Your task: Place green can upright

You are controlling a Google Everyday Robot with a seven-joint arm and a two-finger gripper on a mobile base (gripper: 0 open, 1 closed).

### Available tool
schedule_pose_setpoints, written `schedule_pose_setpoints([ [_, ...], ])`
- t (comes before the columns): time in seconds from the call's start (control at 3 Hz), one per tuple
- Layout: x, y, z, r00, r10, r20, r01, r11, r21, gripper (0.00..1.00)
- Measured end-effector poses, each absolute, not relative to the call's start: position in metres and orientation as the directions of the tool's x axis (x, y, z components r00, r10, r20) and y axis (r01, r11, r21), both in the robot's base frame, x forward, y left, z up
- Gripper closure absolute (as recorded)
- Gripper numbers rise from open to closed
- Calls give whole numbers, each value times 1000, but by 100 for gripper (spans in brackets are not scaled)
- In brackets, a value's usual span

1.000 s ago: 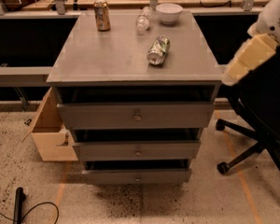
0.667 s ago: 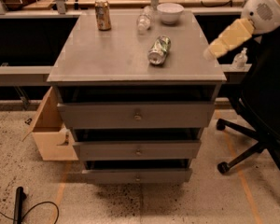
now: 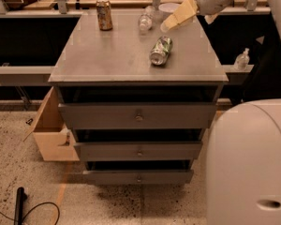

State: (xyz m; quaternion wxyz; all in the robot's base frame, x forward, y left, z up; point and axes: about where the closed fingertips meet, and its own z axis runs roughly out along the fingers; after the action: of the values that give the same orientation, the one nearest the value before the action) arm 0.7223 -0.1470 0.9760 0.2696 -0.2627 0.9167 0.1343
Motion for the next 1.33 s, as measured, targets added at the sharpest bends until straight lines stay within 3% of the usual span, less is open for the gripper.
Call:
schedule_pose_setpoints([
  [0.33, 722, -147, 979, -709, -411, -573, -560, 822, 104, 0],
  [0.67, 730, -152, 972, -764, -372, -527, -484, 871, 88, 0],
  [1.33, 743, -142, 962, -909, -73, -411, -152, 975, 164, 0],
])
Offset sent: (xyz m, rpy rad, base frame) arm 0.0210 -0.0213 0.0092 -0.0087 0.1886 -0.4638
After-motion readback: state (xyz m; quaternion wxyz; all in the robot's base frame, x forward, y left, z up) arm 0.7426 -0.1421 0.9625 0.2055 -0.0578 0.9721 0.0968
